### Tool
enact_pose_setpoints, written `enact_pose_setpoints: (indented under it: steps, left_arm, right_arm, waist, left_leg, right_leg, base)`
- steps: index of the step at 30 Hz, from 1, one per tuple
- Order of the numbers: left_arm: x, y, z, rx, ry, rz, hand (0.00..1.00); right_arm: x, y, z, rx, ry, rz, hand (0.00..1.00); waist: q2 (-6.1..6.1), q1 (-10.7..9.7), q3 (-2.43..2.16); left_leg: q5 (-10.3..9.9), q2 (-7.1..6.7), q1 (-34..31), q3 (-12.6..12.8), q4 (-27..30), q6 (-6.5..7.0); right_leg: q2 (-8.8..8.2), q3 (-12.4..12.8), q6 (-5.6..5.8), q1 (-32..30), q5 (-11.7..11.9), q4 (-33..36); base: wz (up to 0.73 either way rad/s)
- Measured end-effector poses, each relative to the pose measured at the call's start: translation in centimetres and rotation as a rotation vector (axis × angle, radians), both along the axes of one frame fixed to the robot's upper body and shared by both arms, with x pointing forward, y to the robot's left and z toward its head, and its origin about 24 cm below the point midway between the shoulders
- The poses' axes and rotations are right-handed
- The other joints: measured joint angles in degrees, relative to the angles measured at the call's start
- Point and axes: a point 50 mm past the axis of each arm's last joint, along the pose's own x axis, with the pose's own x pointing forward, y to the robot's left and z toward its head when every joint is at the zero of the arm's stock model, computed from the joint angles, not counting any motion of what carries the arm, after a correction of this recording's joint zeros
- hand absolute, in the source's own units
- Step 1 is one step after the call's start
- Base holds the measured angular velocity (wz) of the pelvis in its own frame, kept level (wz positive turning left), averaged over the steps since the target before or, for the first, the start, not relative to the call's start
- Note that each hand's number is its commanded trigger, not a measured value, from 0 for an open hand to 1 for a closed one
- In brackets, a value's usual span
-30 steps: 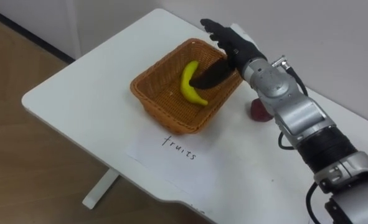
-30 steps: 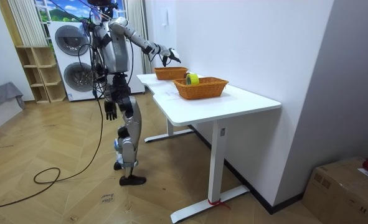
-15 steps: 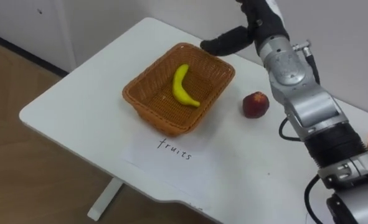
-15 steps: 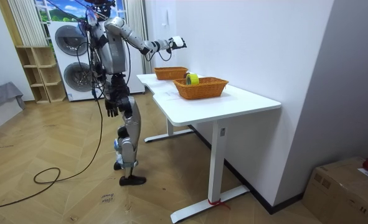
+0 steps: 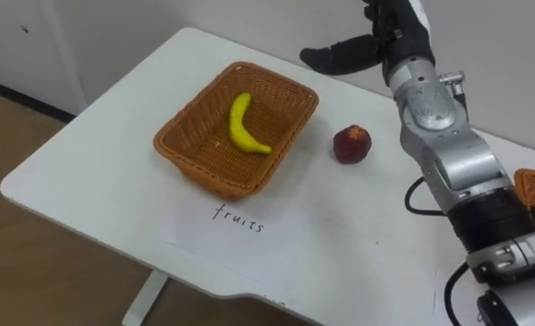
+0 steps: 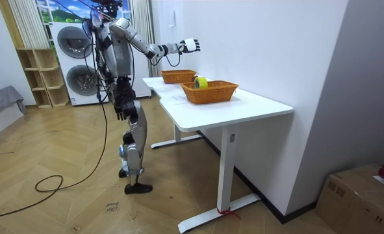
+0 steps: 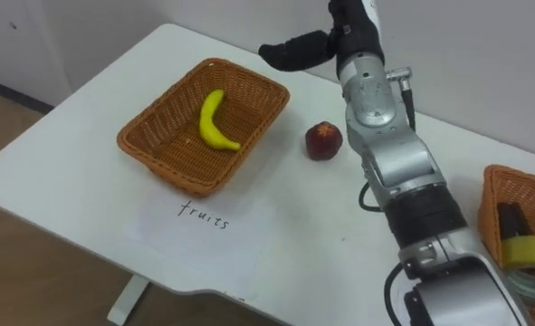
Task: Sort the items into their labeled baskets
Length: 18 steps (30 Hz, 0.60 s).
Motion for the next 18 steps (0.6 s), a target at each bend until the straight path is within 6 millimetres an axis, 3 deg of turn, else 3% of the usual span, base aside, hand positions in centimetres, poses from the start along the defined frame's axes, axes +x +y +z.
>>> enact_pose_setpoints:
  steps: [7,18]
  left_arm:
    - [-0.2,-0.1,0.0,0.004,0.001,0.001,0.00]
    - [0.4,-0.2,0.1,0.023,-0.024,-0.019,0.00]
  right_arm:
    - [-0.2,-0.8,-0.5,0.059,0.014,-0.048,0.00]
    - [-0.7,-1.9,-2.5,0.063,0.072,-0.109,0.00]
  waist:
    - [1.66,-1.57,-0.43]
    - [1.47,-1.85,-0.60]
  left_leg:
    - [0.00,0.08,-0.13,0.14,0.04,0.00]
    - [0.00,0.18,-0.11,0.86,0.07,0.00]
  right_leg:
    - [0.01,-0.17,0.00,-0.14,0.00,0.00]
    - [0.03,0.37,-0.11,-0.39,0.07,0.08]
  base:
    - [0.00]
    - [-0.03]
